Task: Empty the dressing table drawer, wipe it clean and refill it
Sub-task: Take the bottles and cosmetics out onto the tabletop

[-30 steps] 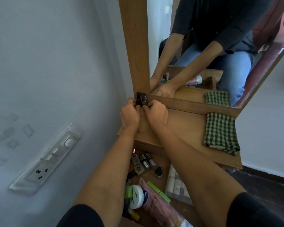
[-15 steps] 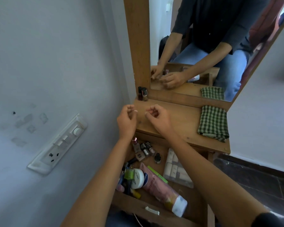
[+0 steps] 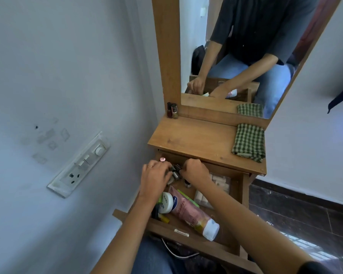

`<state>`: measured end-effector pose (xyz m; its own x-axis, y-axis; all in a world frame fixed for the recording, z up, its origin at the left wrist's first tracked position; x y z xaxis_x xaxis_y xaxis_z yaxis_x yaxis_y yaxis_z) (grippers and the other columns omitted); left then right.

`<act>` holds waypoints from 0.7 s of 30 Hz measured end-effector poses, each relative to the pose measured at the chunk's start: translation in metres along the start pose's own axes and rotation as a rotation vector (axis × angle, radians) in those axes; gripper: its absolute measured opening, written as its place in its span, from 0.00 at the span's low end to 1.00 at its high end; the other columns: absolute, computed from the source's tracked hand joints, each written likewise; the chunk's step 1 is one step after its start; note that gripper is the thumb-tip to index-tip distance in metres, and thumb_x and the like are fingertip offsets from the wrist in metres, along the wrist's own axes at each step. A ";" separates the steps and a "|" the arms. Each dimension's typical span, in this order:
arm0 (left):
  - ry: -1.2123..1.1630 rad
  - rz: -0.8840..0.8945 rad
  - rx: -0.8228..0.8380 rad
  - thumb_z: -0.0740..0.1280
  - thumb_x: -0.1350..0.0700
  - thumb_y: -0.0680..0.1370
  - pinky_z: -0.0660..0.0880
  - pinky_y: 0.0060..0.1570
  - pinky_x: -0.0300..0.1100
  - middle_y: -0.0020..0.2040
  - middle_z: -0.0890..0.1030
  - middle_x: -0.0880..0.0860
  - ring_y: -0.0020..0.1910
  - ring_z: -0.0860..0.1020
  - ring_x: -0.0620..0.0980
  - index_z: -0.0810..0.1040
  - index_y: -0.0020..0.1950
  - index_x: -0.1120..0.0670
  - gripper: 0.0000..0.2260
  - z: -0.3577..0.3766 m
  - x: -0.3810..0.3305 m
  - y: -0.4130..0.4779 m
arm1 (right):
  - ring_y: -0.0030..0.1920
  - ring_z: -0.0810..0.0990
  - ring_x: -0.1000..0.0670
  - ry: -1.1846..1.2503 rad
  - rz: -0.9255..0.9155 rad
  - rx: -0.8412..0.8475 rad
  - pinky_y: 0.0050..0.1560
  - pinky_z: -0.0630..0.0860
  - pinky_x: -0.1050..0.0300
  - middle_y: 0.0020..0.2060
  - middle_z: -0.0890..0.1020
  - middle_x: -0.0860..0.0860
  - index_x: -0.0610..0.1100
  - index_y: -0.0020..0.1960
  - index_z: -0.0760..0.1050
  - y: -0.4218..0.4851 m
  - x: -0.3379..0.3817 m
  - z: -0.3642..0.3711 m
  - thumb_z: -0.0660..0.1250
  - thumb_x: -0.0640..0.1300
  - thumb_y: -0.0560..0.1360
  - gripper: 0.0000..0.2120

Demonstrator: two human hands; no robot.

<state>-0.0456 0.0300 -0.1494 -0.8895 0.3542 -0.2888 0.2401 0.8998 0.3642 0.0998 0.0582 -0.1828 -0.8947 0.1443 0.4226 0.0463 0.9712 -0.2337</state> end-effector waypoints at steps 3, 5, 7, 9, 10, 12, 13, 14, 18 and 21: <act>0.174 0.117 0.128 0.78 0.57 0.62 0.69 0.39 0.43 0.34 0.81 0.46 0.42 0.77 0.50 0.80 0.41 0.49 0.11 0.015 -0.014 0.002 | 0.47 0.82 0.41 0.177 0.124 0.062 0.42 0.79 0.52 0.47 0.82 0.40 0.37 0.52 0.78 0.004 -0.006 0.010 0.68 0.46 0.72 0.14; 0.292 0.179 0.197 0.78 0.59 0.59 0.67 0.40 0.42 0.30 0.79 0.46 0.39 0.77 0.49 0.79 0.37 0.48 0.12 0.026 -0.019 0.005 | 0.49 0.82 0.41 0.234 0.182 0.086 0.42 0.77 0.54 0.50 0.82 0.40 0.37 0.54 0.77 0.006 -0.009 0.014 0.68 0.47 0.71 0.16; 0.370 0.223 0.256 0.78 0.60 0.56 0.63 0.41 0.42 0.28 0.78 0.45 0.37 0.76 0.48 0.78 0.33 0.48 0.13 0.035 -0.022 0.009 | 0.52 0.81 0.42 0.278 0.239 0.098 0.43 0.76 0.56 0.52 0.81 0.40 0.37 0.56 0.77 0.007 -0.012 0.016 0.68 0.46 0.71 0.17; 0.450 0.240 0.324 0.77 0.58 0.57 0.63 0.41 0.42 0.28 0.77 0.44 0.36 0.76 0.47 0.77 0.32 0.48 0.11 0.045 -0.022 0.010 | 0.54 0.80 0.42 0.294 0.298 0.121 0.45 0.75 0.56 0.54 0.80 0.40 0.37 0.57 0.75 0.009 -0.014 0.019 0.68 0.45 0.71 0.18; 0.489 0.239 0.350 0.76 0.57 0.60 0.65 0.41 0.42 0.29 0.78 0.44 0.38 0.76 0.47 0.78 0.33 0.48 0.09 0.048 -0.021 0.009 | 0.55 0.80 0.42 0.292 0.325 0.137 0.45 0.75 0.57 0.55 0.80 0.40 0.37 0.58 0.75 0.009 -0.014 0.020 0.68 0.44 0.71 0.18; 0.502 0.229 0.373 0.69 0.58 0.70 0.66 0.47 0.43 0.38 0.81 0.45 0.47 0.76 0.48 0.80 0.43 0.48 0.05 0.050 -0.020 0.006 | 0.54 0.80 0.43 0.274 0.339 0.163 0.44 0.76 0.57 0.55 0.80 0.41 0.37 0.57 0.75 0.008 -0.013 0.019 0.68 0.43 0.71 0.17; 0.487 0.203 0.401 0.64 0.60 0.74 0.66 0.52 0.45 0.43 0.81 0.47 0.52 0.75 0.50 0.79 0.49 0.50 0.08 0.052 -0.020 0.005 | 0.54 0.81 0.44 0.261 0.334 0.173 0.44 0.76 0.58 0.55 0.80 0.41 0.37 0.57 0.75 0.008 -0.011 0.020 0.68 0.43 0.71 0.17; 0.484 0.185 0.405 0.60 0.61 0.76 0.64 0.55 0.46 0.48 0.81 0.49 0.56 0.73 0.51 0.77 0.53 0.51 0.10 0.054 -0.019 0.006 | 0.54 0.81 0.44 0.247 0.333 0.183 0.44 0.76 0.58 0.55 0.80 0.42 0.37 0.57 0.75 0.007 -0.010 0.020 0.68 0.43 0.71 0.17; 0.477 0.152 0.410 0.58 0.61 0.78 0.61 0.57 0.48 0.53 0.80 0.51 0.60 0.69 0.52 0.74 0.58 0.51 0.11 0.054 -0.018 0.007 | 0.54 0.81 0.45 0.233 0.360 0.193 0.44 0.77 0.57 0.55 0.80 0.42 0.38 0.58 0.76 0.005 -0.010 0.019 0.68 0.44 0.70 0.18; 0.464 0.136 0.403 0.57 0.61 0.78 0.61 0.58 0.49 0.55 0.80 0.51 0.60 0.69 0.53 0.73 0.59 0.52 0.12 0.052 -0.017 0.007 | 0.53 0.81 0.44 0.284 0.357 0.166 0.42 0.75 0.59 0.51 0.80 0.43 0.37 0.56 0.76 0.005 -0.012 0.018 0.66 0.42 0.72 0.15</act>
<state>-0.0083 0.0432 -0.1880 -0.8950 0.4062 0.1841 0.4102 0.9118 -0.0175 0.1029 0.0575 -0.2047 -0.6783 0.5312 0.5077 0.2359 0.8118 -0.5342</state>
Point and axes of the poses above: each hand's wrist, its own y-axis towards the middle knuckle, its own z-axis out of the palm, x = y × z, the point moved 6 cm from there along y, towards the middle knuckle
